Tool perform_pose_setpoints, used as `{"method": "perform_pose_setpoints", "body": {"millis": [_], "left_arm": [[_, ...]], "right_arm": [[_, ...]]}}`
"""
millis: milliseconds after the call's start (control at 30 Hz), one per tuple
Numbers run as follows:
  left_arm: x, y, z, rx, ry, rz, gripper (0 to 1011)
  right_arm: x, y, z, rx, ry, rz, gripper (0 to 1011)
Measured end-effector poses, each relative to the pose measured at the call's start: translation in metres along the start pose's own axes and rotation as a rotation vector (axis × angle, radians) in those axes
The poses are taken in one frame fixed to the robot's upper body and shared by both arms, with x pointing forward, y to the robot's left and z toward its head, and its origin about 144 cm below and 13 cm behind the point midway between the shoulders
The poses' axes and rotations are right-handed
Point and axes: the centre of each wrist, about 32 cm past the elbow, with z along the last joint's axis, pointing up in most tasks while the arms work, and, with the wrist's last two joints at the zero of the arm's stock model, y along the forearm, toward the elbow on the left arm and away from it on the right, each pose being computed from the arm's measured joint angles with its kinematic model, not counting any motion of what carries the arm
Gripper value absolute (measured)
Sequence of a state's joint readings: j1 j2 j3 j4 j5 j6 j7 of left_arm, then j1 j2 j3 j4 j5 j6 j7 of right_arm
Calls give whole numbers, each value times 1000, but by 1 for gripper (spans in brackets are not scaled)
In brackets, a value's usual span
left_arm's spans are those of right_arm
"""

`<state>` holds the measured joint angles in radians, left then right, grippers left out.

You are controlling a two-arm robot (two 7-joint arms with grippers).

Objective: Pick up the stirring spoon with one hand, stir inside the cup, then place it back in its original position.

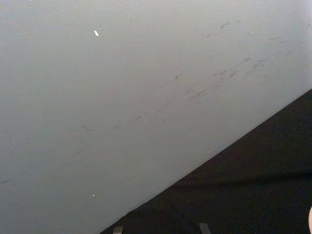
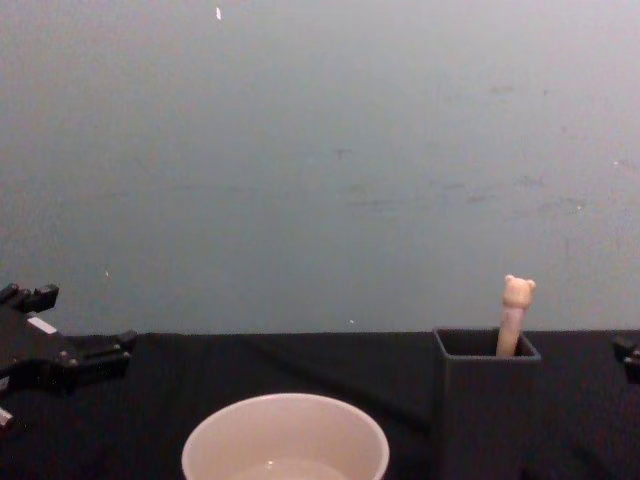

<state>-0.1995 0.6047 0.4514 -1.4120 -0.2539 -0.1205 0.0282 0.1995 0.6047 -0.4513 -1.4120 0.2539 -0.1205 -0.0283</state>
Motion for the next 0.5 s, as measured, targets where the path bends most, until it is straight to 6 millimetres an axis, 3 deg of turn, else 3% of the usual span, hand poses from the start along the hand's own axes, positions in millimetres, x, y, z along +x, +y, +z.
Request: {"method": "perform_pose_setpoints", "body": {"millis": [500], "left_arm": [[0, 0, 0, 0, 0, 0, 1001]], "right_arm": [[0, 0, 0, 0, 0, 0, 1002]]}}
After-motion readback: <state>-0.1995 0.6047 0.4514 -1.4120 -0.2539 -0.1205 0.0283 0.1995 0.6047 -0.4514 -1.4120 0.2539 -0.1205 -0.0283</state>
